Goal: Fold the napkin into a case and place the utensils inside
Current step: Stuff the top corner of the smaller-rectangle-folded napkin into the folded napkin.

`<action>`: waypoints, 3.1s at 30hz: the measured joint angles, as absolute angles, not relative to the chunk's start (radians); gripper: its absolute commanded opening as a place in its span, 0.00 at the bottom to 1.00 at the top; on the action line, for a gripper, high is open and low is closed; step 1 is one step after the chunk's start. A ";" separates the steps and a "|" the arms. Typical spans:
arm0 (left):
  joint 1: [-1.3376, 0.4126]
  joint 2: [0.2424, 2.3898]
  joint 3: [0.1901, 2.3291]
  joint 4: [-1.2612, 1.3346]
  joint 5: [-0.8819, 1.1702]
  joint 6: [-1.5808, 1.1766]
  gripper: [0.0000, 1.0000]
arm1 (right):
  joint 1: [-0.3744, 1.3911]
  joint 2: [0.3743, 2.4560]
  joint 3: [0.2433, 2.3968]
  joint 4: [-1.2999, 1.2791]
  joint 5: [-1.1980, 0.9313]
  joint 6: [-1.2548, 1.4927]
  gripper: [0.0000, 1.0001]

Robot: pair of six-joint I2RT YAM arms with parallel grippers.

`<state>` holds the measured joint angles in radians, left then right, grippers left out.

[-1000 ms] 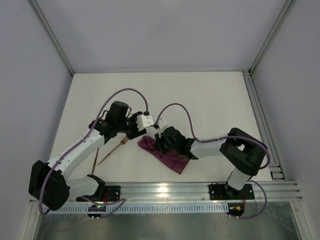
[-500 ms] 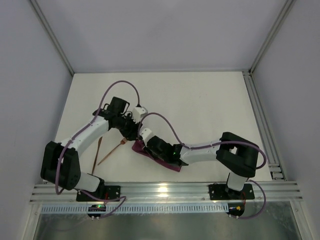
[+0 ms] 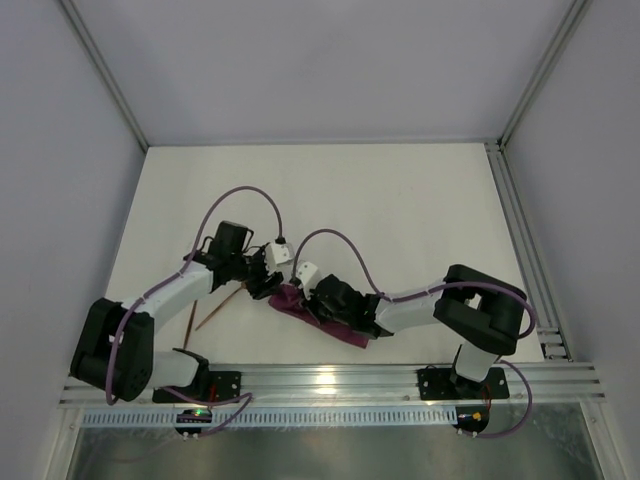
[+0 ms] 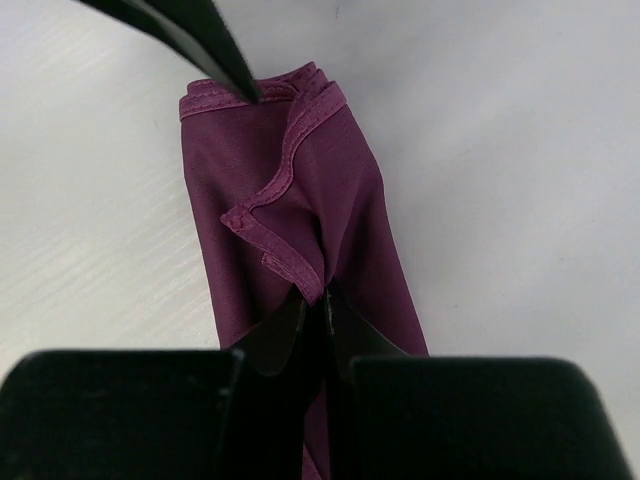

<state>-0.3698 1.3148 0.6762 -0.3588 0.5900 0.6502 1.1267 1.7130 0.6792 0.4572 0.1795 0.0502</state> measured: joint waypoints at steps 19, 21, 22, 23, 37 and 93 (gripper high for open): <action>-0.430 1.363 0.690 -0.333 0.711 1.100 0.67 | 1.104 1.685 0.627 0.501 -0.034 -0.067 0.03; -0.435 1.372 0.711 -0.366 0.713 1.141 0.68 | 1.104 1.679 0.622 0.501 -0.044 -0.076 0.03; -0.437 1.375 0.721 -0.387 0.714 1.161 0.68 | 1.104 1.678 0.620 0.502 -0.051 -0.080 0.03; -0.439 1.376 0.729 -0.408 0.716 1.180 0.69 | 1.103 1.676 0.617 0.505 -0.057 -0.084 0.03; -0.378 1.349 0.900 -0.632 0.785 1.026 0.67 | 1.012 1.623 0.532 0.674 -0.110 -0.026 0.03; -0.529 1.290 0.875 -0.474 0.816 0.846 0.65 | 0.936 1.416 0.405 0.753 -0.271 -0.074 0.03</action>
